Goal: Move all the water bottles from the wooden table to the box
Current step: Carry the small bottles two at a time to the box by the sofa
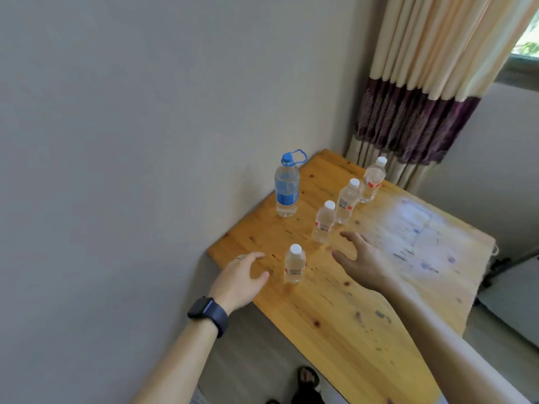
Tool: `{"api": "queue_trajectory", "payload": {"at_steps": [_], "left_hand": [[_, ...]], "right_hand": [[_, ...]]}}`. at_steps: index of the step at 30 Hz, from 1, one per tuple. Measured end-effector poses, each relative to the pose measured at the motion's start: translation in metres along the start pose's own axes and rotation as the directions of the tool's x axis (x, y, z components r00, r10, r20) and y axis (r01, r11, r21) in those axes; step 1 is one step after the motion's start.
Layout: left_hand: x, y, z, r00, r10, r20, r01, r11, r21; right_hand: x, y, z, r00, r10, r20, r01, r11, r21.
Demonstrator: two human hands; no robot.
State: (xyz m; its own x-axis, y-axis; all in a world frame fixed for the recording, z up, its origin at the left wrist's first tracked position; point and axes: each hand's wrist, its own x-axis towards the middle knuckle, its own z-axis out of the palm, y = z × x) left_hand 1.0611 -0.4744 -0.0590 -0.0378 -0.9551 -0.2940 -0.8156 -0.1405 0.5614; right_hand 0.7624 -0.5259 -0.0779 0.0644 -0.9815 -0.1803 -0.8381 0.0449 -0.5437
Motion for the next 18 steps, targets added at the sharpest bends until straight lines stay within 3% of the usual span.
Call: {"api": "queue_trajectory", "payload": {"at_steps": [5, 13, 18], "left_hand": [[0.066, 0.007, 0.030, 0.985, 0.002, 0.172, -0.007, 1.000, 0.028], [0.139, 0.007, 0.074, 0.947, -0.057, 0.317, 0.081, 0.995, -0.061], [0.167, -0.009, 0.090, 0.918, 0.026, 0.395, 0.012, 0.996, -0.092]], "right_hand": [[0.048, 0.014, 0.023, 0.987, 0.159, -0.002, -0.159, 0.987, 0.035], [0.147, 0.011, 0.053, 0.966, 0.257, -0.039, -0.243, 0.946, 0.212], [0.188, 0.019, 0.076, 0.951, 0.306, 0.039, -0.306, 0.924, 0.229]]}}
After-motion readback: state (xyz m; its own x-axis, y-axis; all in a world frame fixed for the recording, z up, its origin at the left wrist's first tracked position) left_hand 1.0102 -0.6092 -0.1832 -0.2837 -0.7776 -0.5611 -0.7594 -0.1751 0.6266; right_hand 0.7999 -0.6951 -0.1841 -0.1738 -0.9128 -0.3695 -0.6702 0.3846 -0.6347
